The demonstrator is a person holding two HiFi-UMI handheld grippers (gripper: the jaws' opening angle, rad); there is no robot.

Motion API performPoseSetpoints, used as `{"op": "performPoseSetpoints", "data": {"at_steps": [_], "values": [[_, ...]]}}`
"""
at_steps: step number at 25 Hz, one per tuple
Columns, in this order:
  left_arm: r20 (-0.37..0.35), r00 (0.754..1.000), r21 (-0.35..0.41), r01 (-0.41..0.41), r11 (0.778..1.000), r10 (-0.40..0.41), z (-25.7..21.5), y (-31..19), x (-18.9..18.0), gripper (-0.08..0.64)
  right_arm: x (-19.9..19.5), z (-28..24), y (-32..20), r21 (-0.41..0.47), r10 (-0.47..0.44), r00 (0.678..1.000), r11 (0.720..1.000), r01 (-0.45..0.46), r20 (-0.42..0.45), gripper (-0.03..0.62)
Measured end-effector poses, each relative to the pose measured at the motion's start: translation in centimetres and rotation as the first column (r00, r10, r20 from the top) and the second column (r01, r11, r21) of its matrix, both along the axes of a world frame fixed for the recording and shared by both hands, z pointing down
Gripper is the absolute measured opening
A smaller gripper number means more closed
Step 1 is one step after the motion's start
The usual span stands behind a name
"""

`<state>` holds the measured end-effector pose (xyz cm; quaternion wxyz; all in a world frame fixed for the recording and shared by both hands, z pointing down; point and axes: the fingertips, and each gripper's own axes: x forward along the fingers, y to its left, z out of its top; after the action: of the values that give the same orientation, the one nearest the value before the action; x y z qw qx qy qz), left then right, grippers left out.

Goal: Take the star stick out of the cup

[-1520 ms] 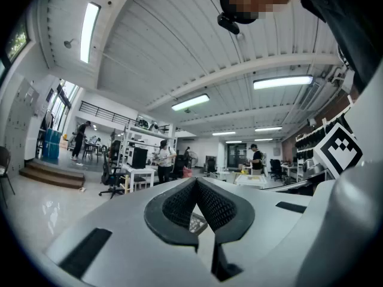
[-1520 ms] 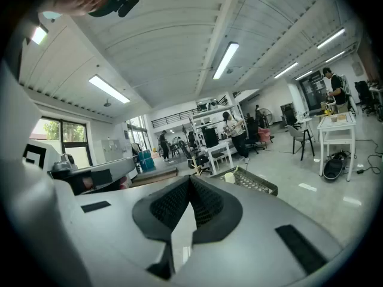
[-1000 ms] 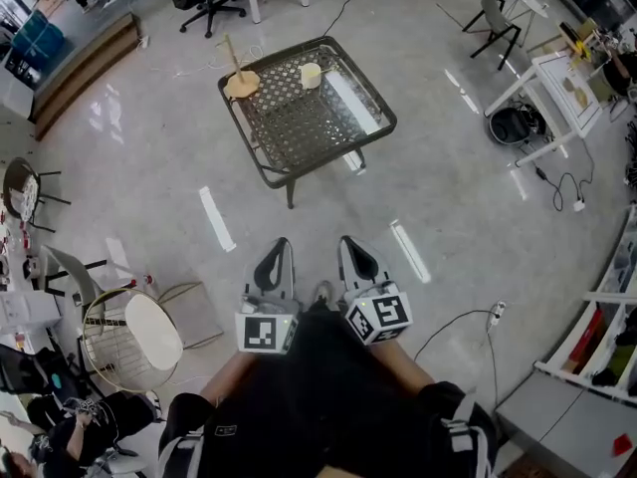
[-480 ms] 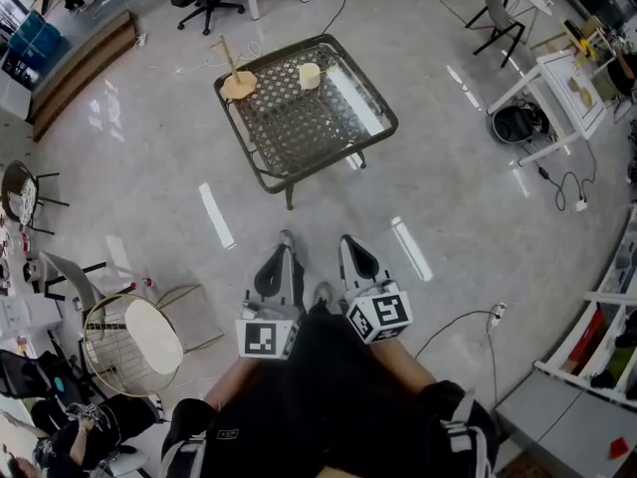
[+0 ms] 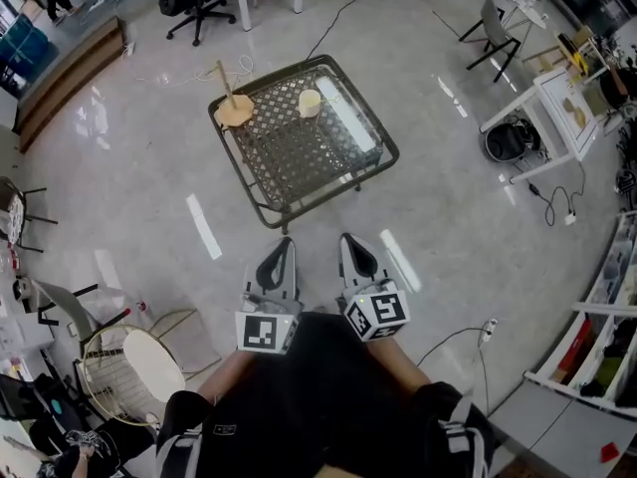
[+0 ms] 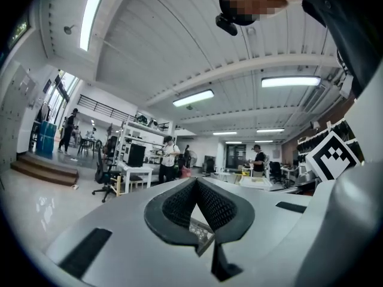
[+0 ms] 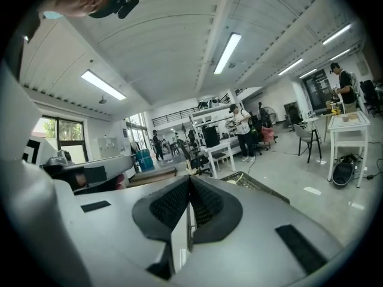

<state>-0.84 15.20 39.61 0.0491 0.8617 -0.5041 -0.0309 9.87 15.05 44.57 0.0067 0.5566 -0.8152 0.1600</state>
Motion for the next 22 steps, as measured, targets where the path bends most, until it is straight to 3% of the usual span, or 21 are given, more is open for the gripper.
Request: {"op": "performPoseSetpoints", "data": {"at_steps": [12, 15, 22], "values": [[0.004, 0.996, -0.004, -0.085, 0.996, 0.085, 0.8, -12.7, -4.1, 0.015, -4.4, 1.7, -13.3, -0.051, 0.060, 0.998, 0.997, -0.058, 0.023, 0.009], [-0.026, 0.996, -0.014, -0.085, 0.996, 0.085, 0.7, -14.8, -4.1, 0.015, -4.3, 2.5, -15.7, -0.080, 0.072, 0.997, 0.994, -0.070, 0.022, 0.009], [-0.020, 0.998, -0.049, -0.065, 0.997, 0.064, 2.1, -21.6, -3.4, 0.015, -2.9, 5.6, -23.3, -0.138, 0.084, 0.994, 0.988, -0.073, 0.071, 0.009]]}}
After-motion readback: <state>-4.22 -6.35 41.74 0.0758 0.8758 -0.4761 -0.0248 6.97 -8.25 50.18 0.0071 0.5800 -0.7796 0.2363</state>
